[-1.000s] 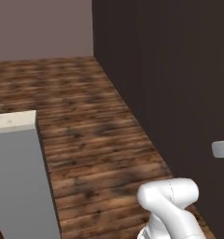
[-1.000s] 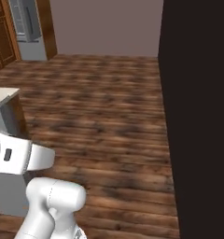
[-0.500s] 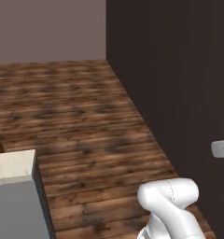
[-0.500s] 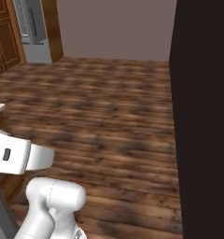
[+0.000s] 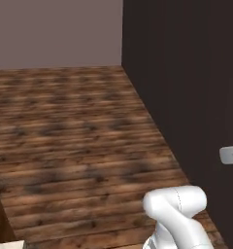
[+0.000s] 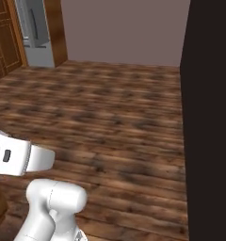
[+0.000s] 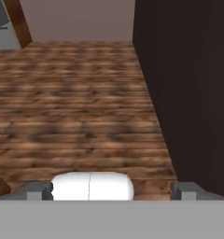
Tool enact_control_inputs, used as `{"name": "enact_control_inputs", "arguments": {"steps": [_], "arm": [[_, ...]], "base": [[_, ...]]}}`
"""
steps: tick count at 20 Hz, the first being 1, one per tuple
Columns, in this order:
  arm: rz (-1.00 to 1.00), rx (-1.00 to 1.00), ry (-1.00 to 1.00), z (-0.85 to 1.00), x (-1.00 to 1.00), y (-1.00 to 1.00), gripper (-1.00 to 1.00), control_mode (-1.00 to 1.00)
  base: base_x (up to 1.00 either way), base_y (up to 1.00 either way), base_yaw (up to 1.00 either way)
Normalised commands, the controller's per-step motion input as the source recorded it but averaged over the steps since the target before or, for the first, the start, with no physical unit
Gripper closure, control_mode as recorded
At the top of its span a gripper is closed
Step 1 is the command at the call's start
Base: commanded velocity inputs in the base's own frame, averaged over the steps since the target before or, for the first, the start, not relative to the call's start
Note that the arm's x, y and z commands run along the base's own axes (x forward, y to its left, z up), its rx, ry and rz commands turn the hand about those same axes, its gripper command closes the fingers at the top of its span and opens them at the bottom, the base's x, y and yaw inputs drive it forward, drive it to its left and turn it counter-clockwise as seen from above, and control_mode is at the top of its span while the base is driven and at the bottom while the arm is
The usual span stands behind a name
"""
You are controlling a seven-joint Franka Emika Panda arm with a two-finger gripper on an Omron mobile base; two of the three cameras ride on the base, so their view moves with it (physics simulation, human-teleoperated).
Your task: Take the cupcake and cake from the fridge and place them on the empty tray on the dining counter.
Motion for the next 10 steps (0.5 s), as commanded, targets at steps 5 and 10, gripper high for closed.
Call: {"name": "enact_control_inputs", "arguments": {"steps": [5,10], "arm": [[0.0,0.0,0.0,0.0,0.0,0.0,-1.0,1.0],[0.0,0.0,0.0,0.0,0.0,0.0,-1.0,1.0]], "base": [[1.0,0.12,0.05],[1.0,0.3,0.0]]}}
